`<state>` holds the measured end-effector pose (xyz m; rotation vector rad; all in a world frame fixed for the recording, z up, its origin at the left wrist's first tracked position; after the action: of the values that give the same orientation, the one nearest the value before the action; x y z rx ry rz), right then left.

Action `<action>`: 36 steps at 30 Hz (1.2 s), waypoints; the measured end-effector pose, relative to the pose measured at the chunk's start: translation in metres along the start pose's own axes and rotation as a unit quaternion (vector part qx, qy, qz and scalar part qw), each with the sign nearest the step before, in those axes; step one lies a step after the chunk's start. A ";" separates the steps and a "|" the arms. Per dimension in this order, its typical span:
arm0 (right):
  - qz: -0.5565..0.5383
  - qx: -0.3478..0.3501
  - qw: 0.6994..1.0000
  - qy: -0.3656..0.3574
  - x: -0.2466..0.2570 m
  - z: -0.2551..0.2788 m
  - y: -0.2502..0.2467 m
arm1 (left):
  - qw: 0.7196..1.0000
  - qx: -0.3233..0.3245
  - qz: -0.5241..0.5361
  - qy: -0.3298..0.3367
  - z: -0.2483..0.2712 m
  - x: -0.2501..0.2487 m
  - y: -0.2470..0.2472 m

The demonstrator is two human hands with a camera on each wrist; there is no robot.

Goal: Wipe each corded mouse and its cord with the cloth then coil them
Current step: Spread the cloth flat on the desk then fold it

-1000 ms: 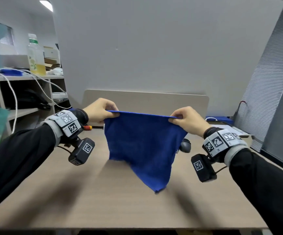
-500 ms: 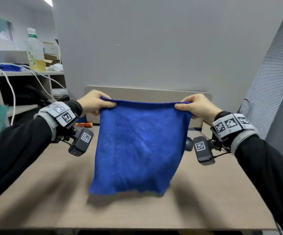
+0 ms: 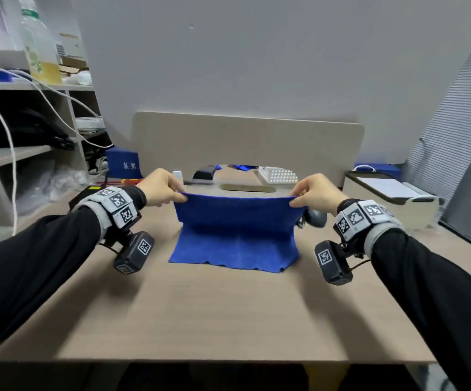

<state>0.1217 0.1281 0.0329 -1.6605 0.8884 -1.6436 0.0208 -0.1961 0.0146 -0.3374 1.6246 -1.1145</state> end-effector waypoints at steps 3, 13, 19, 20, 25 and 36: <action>0.056 0.084 0.995 0.012 -0.012 0.007 0.032 | 0.997 0.058 -0.053 0.000 0.004 0.007 0.026; 0.160 0.208 0.965 0.011 -0.032 0.028 0.086 | 0.949 0.240 -0.205 -0.019 0.014 0.023 0.099; 0.142 0.221 0.965 0.016 -0.033 0.027 0.088 | 0.951 0.247 -0.187 -0.008 0.013 0.022 0.102; 0.145 0.252 0.956 0.026 -0.034 0.030 0.098 | 0.947 0.258 -0.189 -0.007 0.014 0.023 0.107; 0.207 0.257 0.944 0.011 -0.030 0.032 0.118 | 0.946 0.256 -0.198 0.014 0.016 0.027 0.118; 0.091 0.161 0.983 0.005 0.000 0.029 0.038 | 0.981 0.182 0.056 0.019 0.020 -0.003 0.041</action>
<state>0.1491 0.1054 0.0015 -1.3128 0.7109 -1.5755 0.0523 -0.1826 -0.0158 0.0144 1.4167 -1.3086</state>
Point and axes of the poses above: each hand's wrist, its own z-axis away from the middle knuckle, its own y-axis out of the palm, x = y × z, the point moved 10 cm from there along -z, towards the middle knuckle, and after that the axes turned 14 degrees about x, right-handed, at the moved point
